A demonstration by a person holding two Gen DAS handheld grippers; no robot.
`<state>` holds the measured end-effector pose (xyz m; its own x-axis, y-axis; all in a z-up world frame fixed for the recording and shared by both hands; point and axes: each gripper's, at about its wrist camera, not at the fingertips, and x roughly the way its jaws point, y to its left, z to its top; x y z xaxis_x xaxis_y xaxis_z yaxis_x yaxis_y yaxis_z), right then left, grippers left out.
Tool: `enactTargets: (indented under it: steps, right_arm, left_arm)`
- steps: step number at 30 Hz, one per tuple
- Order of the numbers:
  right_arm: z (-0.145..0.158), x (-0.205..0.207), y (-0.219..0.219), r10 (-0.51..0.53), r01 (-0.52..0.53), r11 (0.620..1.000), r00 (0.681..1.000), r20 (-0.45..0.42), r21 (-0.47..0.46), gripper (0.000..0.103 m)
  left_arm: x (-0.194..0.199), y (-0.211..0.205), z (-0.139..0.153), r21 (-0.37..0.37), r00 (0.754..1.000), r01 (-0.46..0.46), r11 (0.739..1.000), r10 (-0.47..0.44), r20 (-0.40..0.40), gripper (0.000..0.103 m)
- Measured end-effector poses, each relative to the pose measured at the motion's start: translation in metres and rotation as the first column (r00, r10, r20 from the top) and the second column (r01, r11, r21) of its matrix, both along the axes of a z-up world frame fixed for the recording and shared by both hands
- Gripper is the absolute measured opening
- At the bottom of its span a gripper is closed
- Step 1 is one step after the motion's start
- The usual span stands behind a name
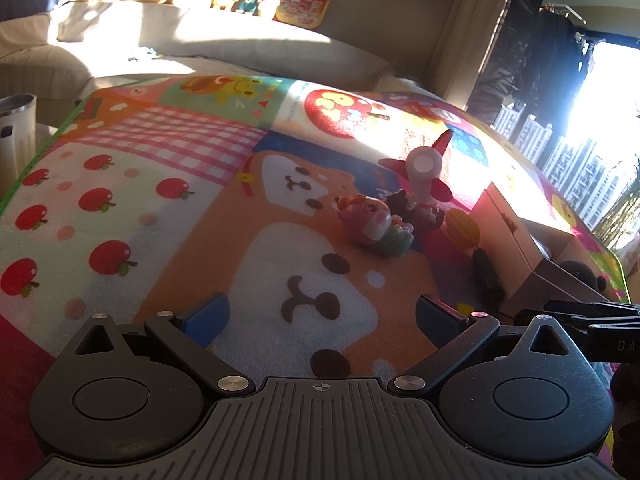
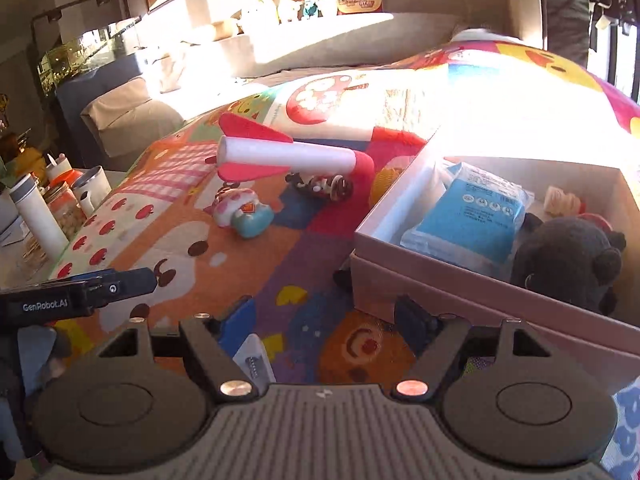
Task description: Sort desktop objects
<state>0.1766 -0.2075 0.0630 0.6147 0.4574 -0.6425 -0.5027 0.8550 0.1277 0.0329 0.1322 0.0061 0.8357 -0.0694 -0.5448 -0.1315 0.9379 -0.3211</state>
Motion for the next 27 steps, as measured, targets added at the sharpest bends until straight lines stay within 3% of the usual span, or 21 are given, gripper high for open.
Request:
enactTargets:
  steps: [3,8,9,10,12,16,19,25,27]
  right_arm:
    - [-0.001,-0.012,-0.006,-0.003,0.004,1.000,0.999,0.042,-0.027,0.085]
    - [-0.008,-0.040,-0.045,-0.095,0.102,0.993,0.989,0.114,-0.057,0.095]
    - [-0.011,-0.044,-0.054,-0.125,0.133,0.989,0.985,0.121,-0.062,0.096]
    - [-0.013,-0.047,-0.062,-0.151,0.160,0.985,0.981,0.121,-0.063,0.096]
    - [-0.018,-0.050,-0.078,-0.205,0.210,0.977,0.973,0.106,-0.044,0.096]
    - [-0.024,-0.049,-0.101,-0.295,0.294,0.955,0.954,0.059,0.032,0.096]
    - [-0.026,-0.047,-0.109,-0.328,0.324,0.943,0.944,0.042,0.072,0.098]
    - [-0.029,-0.043,-0.114,-0.332,0.330,0.938,0.943,0.001,0.103,0.100]
    - [-0.029,-0.042,-0.114,-0.333,0.332,0.937,0.943,-0.010,0.107,0.101]
  left_arm:
    - [0.003,-0.004,0.001,0.032,1.000,0.007,0.999,-0.007,-0.015,0.102]
    - [0.011,-0.040,0.013,0.155,0.983,0.178,0.972,-0.183,0.021,0.102]
    - [0.015,-0.049,0.016,0.170,0.974,0.219,0.961,-0.227,0.027,0.097]
    - [0.020,-0.060,0.019,0.183,0.960,0.269,0.946,-0.278,0.028,0.080]
    - [0.034,-0.078,0.022,0.196,0.930,0.357,0.913,-0.366,0.011,0.060]
    - [0.065,-0.102,0.021,0.218,0.907,0.414,0.884,-0.422,-0.010,0.059]
    - [0.085,-0.115,0.011,0.268,0.889,0.450,0.852,-0.456,-0.041,0.042]
    - [0.097,-0.132,-0.002,0.327,0.850,0.518,0.790,-0.520,-0.087,0.040]
    - [0.100,-0.133,-0.001,0.353,0.858,0.500,0.790,-0.507,-0.082,0.041]
